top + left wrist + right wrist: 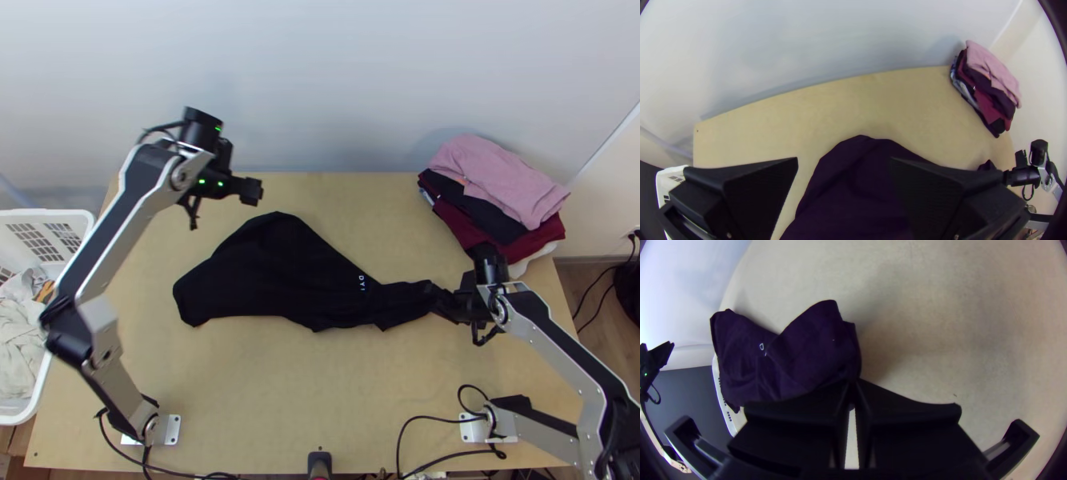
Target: Fold the t-shirt
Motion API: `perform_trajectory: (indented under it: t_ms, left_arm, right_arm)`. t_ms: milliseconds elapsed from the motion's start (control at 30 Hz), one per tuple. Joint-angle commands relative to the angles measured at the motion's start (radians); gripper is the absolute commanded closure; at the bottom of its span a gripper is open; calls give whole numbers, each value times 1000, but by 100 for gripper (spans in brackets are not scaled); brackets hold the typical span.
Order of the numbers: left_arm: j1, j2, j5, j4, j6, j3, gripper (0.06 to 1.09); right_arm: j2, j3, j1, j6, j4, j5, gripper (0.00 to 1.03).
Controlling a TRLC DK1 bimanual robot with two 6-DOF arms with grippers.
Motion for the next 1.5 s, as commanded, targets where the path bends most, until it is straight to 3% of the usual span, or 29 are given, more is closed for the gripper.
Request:
perform_trajectory:
  t_ms: [0,233,533,733,767,800,833,867,900,1233,1467]
  left_arm:
    - [-17,97,24,-31,31,42,9]
    - [-57,239,39,-35,57,57,9]
    - [-55,379,36,138,46,71,9]
    - [-57,463,18,149,63,104,11]
    - [-57,469,12,147,71,100,15]
    - [-57,472,5,147,71,94,30]
    - [-55,471,2,155,71,91,60]
    - [-54,468,-16,182,63,86,96]
    - [-46,462,-22,202,54,81,104]
    - [40,255,-5,229,-29,160,105]
    - [58,15,-58,235,-110,226,105]
  right_arm:
    - [-52,-2,4,10,-19,17,100]
    - [-106,12,2,10,-47,40,100]
    - [-169,30,10,18,-48,46,100]
    - [-179,72,42,47,-68,47,100]
    - [-179,79,45,49,-74,47,100]
    - [-182,87,50,50,-77,53,100]
    - [-187,93,55,49,-77,64,100]
    - [-195,98,55,49,-79,72,100]
    - [-199,104,55,49,-79,80,100]
    - [-245,191,45,1,-77,145,100]
    - [-288,300,45,-83,2,215,100]
